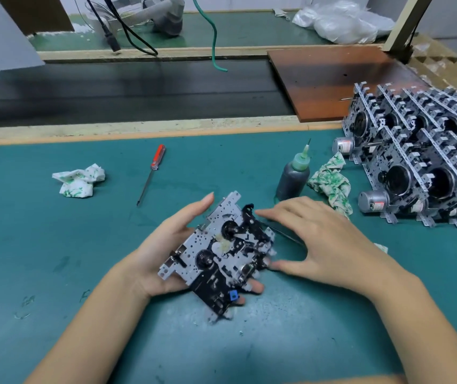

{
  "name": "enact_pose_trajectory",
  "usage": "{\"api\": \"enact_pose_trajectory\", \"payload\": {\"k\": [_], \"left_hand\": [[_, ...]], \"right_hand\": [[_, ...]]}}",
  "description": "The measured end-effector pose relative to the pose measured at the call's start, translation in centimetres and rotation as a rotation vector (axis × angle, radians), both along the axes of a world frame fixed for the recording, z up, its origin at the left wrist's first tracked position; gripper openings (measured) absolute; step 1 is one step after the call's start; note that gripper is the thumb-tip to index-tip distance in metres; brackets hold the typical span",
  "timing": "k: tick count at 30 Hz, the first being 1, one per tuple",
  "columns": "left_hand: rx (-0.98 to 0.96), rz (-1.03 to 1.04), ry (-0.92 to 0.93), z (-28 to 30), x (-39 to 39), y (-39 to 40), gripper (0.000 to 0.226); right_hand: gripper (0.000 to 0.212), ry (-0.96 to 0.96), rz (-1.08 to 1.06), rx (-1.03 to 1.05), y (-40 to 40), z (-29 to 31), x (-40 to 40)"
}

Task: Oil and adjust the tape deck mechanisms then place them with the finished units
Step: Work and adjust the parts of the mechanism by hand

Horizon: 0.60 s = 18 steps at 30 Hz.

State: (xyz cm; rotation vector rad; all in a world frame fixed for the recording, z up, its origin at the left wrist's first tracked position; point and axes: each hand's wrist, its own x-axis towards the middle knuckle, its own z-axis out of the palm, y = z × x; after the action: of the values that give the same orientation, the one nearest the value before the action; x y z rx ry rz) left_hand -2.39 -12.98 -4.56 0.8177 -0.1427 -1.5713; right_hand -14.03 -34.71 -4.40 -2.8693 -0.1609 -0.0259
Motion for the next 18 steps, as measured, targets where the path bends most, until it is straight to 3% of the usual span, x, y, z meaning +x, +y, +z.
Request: {"api": "enact_pose_trajectory", "payload": {"k": [6, 9, 11, 13, 16, 18], "left_hand": [[0.161, 0.017, -0.102, 0.5, 0.3, 0.1, 0.064], [0.19, -0.03, -0.257, 0.7, 0.3, -0.2, 0.046], [0.262, -0.111, -0.389, 1.1, 0.3, -0.8, 0.053], [0.403, -0.152, -0.574, 1.5, 0.6, -1.0, 0.075], [0.47, -0.16, -0.889, 2.4, 0.2, -0.5, 0.09], [0.686, -0.059, -1.351, 2.6, -0.7, 0.1, 0.093]], "right_hand": [[0.063, -0.232, 0.046, -0.123, 1.7, -0.3, -1.5], [0.062, -0.286, 0.041, -0.133, 2.2, -0.6, -2.0], [0.06, -0.304, 0.057, -0.151, 2.2, -0.8, -2.5], [0.057, -0.316, 0.056, -0.145, 2.2, -0.9, -3.0], [0.056, -0.349, -0.017, -0.14, 2.3, -1.3, -3.7], [0.055, -0.382, -0.095, -0.127, 2.4, -1.7, -3.9]]}}
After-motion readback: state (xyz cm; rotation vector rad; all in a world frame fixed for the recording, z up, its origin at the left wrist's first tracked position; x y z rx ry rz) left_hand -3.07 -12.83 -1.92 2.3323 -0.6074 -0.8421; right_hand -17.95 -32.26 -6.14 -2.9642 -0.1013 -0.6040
